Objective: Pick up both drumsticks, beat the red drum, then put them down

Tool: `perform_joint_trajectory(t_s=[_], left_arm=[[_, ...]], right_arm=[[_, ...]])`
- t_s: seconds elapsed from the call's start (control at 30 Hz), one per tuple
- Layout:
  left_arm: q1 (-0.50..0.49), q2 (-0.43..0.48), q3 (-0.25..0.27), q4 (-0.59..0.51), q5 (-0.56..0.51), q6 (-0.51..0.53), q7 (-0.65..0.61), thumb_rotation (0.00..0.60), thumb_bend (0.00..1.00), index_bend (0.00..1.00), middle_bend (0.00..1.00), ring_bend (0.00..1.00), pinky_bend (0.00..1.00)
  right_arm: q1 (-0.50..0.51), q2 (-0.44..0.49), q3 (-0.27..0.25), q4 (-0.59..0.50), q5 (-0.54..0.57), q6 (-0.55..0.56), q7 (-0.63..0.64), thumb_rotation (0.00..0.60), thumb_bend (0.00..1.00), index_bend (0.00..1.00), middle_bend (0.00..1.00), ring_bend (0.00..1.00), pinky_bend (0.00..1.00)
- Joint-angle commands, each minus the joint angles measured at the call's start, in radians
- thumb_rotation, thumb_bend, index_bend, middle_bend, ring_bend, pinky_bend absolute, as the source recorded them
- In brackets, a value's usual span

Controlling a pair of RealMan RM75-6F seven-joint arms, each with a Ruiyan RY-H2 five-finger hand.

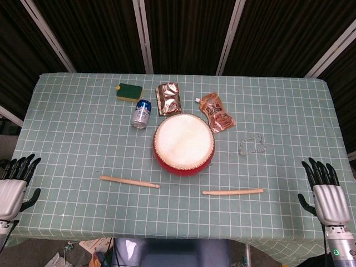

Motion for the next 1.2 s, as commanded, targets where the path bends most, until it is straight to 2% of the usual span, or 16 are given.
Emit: perform_joint_trajectory(t_s=[0.03, 0.57, 0.8, 0.9, 0.97, 1.03, 1.07, 1.13, 1.2], left_arm=[[0.0, 0.0, 0.0, 0.0, -0.001, 0.0, 0.0, 0.6, 0.0, 0.0, 0.0, 0.0, 0.01], [-0.005, 0.009, 0.006, -0.019, -0.017, -0.028, 0.007, 0.6, 0.0, 0.0, 0.0, 0.0, 0.01], [-0.029, 0.018, 0.001, -0.062, -0.024, -0.065, 0.048, 0.6, 0.0, 0.0, 0.0, 0.0, 0.01], [-0.056, 0.017, -0.005, -0.092, -0.031, -0.105, 0.084, 0.6, 0.0, 0.0, 0.02, 0.03, 0.09], [-0.084, 0.008, -0.021, -0.12, -0.053, -0.14, 0.135, 0.6, 0.0, 0.0, 0.14, 0.15, 0.26], [-0.111, -0.01, -0.041, -0.139, -0.071, -0.163, 0.186, 0.6, 0.01, 0.04, 0.4, 0.41, 0.53], [-0.125, -0.021, -0.05, -0.146, -0.083, -0.176, 0.211, 0.6, 0.02, 0.06, 0.49, 0.5, 0.61], [-0.155, -0.048, -0.067, -0.161, -0.11, -0.21, 0.254, 0.6, 0.06, 0.16, 0.75, 0.74, 0.79], [-0.182, -0.073, -0.082, -0.178, -0.158, -0.25, 0.296, 0.6, 0.09, 0.28, 0.89, 0.88, 0.89]], right_arm=[[-0.001, 0.001, 0.0, -0.004, 0.003, -0.001, -0.003, 0.6, 0.35, 0.0, 0.0, 0.0, 0.0], [0.002, 0.005, -0.002, -0.013, 0.013, -0.016, -0.014, 0.6, 0.35, 0.0, 0.0, 0.0, 0.0], [0.003, 0.009, -0.004, -0.016, 0.018, -0.024, -0.018, 0.6, 0.35, 0.0, 0.0, 0.0, 0.0], [0.003, 0.01, -0.006, -0.021, 0.017, -0.024, -0.017, 0.6, 0.35, 0.0, 0.0, 0.0, 0.0], [0.002, 0.012, -0.008, -0.024, 0.015, -0.026, -0.019, 0.6, 0.35, 0.0, 0.0, 0.0, 0.0], [0.003, 0.013, -0.009, -0.025, 0.016, -0.029, -0.02, 0.6, 0.35, 0.0, 0.0, 0.0, 0.0], [0.004, 0.014, -0.01, -0.026, 0.016, -0.031, -0.02, 0.6, 0.35, 0.0, 0.0, 0.0, 0.0], [0.005, 0.016, -0.01, -0.028, 0.02, -0.037, -0.019, 0.6, 0.35, 0.0, 0.0, 0.0, 0.0], [0.006, 0.018, -0.01, -0.029, 0.024, -0.042, -0.017, 0.6, 0.35, 0.0, 0.0, 0.0, 0.0]])
